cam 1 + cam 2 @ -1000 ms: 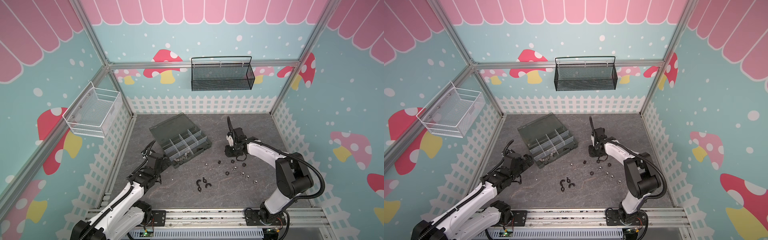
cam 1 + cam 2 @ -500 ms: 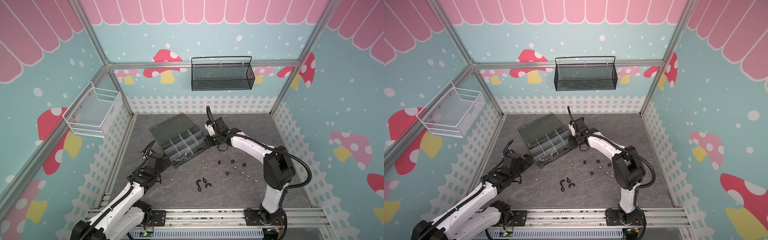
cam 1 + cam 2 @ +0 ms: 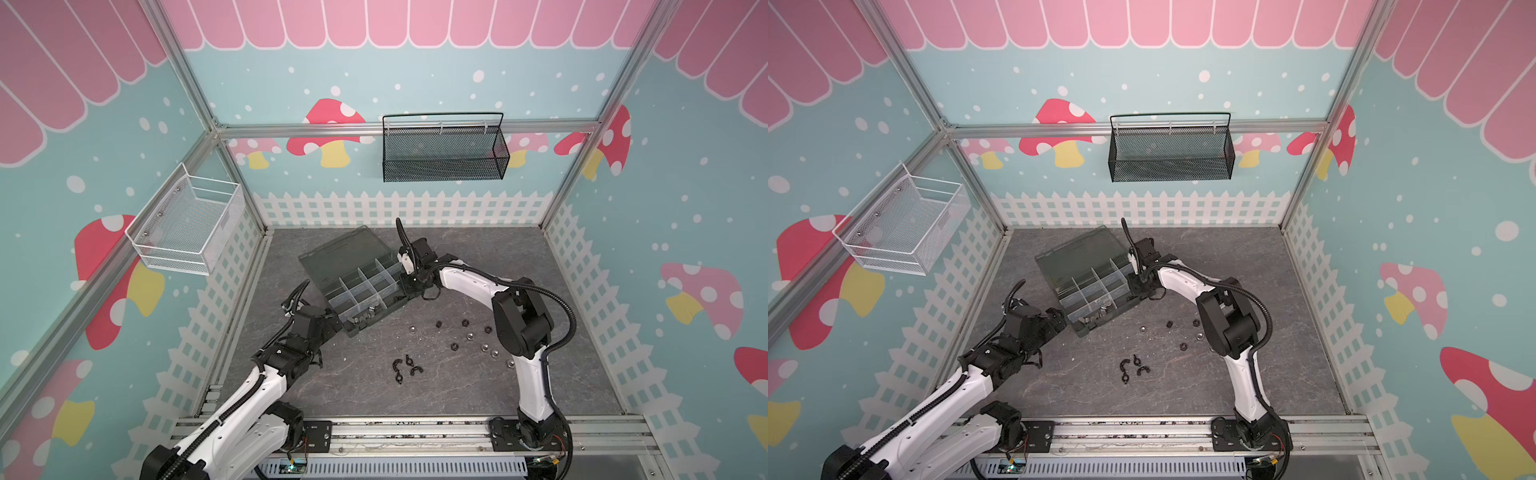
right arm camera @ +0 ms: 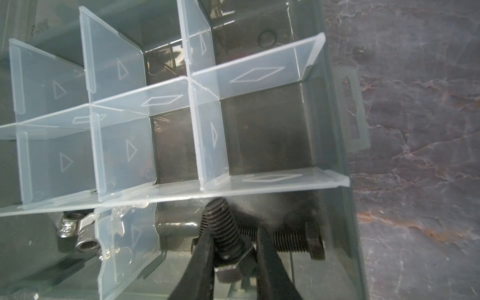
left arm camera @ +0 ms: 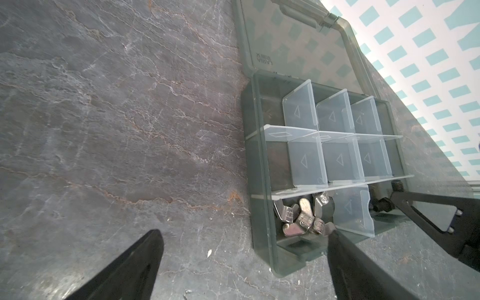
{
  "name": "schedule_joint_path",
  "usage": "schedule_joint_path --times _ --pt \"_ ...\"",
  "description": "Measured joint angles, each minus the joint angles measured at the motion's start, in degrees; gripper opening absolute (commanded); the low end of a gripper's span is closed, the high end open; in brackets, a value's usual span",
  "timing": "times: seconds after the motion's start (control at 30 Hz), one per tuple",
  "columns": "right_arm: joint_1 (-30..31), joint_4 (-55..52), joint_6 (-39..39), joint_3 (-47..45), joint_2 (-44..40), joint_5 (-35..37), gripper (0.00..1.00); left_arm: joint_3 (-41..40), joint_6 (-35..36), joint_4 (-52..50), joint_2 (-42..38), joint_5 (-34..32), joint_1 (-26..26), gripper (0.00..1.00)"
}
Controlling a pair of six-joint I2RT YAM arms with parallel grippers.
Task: Sort the screws and nuts into containers
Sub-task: Place the screw into the container, then pick up the nut from the bottom-center of the table.
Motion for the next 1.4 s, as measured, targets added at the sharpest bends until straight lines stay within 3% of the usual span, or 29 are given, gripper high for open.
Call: schedule_joint_path --times 0.23,0.63,1.0,1.13,1.4 --pt "0.0 -0.2 -0.6 0.0 0.1 0.5 0.35 0.0 0.0 -0.3 -0.7 0.0 0.3 1.00" --pt "0.0 -0.7 -0.8 0.0 -0.8 2.4 0.38 0.0 0.7 -2.8 -4.0 0.0 1.0 0.99" --pt "0.0 1.9 0.6 -8.2 -12.6 5.7 0.45 1.5 6.0 -6.6 -3.6 0.0 0.5 0.99" --pt "0.0 2.4 1.8 -12.5 -16.0 8.0 0.51 2.6 7.0 -6.9 -2.8 -0.2 -2.4 0.99" --pt "0.0 3.0 5.3 -24.2 -24.9 14.6 0.63 4.3 7.1 -7.3 2.1 -2.7 -12.9 0.99"
